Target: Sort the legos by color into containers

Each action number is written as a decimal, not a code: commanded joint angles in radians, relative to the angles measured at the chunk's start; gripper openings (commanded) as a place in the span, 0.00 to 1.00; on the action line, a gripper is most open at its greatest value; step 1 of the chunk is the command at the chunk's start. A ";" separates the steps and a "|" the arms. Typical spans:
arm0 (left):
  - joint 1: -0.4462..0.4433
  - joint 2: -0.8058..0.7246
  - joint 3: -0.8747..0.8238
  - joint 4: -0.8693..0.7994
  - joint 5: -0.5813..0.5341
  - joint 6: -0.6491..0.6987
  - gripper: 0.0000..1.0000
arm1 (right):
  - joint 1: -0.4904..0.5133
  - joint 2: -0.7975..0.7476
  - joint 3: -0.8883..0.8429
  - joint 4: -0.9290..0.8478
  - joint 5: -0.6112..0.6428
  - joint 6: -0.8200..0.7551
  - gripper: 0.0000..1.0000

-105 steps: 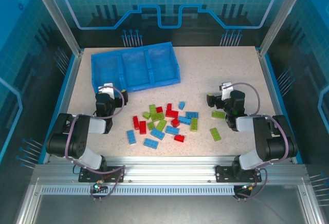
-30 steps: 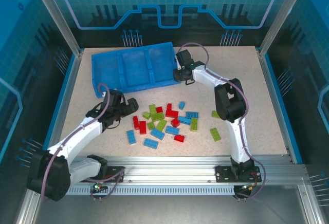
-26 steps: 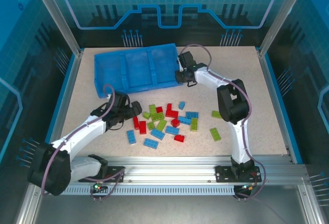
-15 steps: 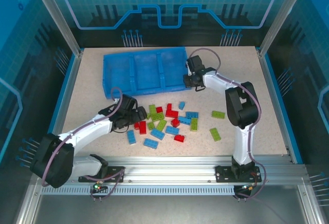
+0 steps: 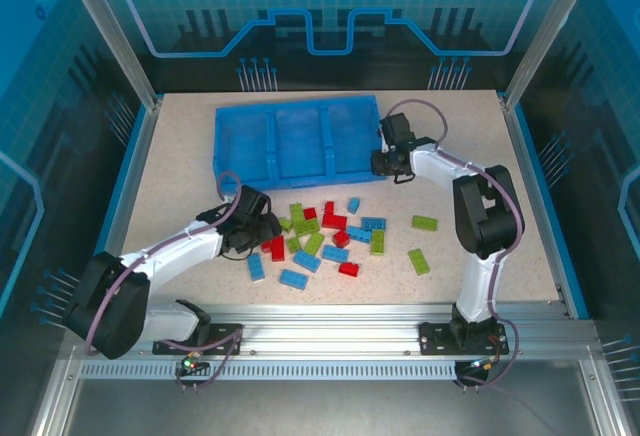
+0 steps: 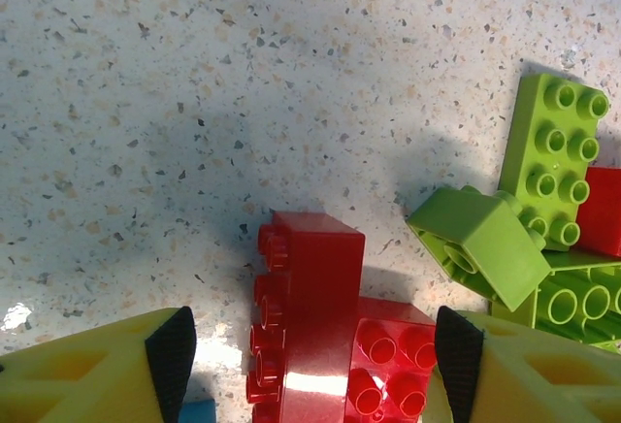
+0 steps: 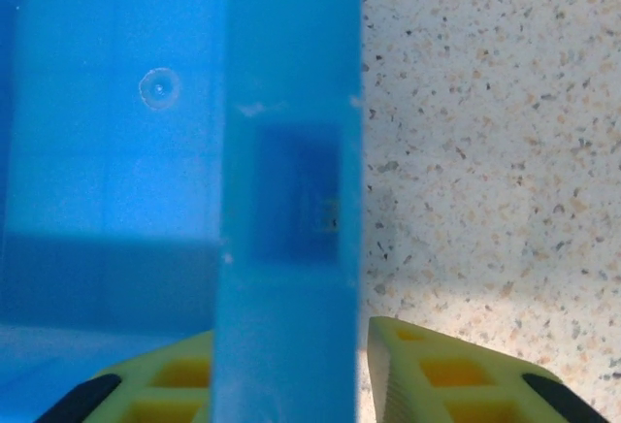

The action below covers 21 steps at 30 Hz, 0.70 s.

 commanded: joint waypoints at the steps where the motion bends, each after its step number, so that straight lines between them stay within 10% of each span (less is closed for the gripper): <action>1: -0.006 0.025 0.012 -0.014 -0.011 -0.003 0.68 | -0.002 -0.074 -0.017 0.000 -0.039 0.023 0.45; 7: -0.007 0.068 0.029 -0.009 -0.012 0.010 0.60 | -0.003 -0.204 -0.083 0.024 -0.048 0.064 0.66; 21: -0.006 0.103 0.058 0.001 -0.052 0.016 0.25 | 0.000 -0.431 -0.244 -0.012 -0.035 0.088 0.75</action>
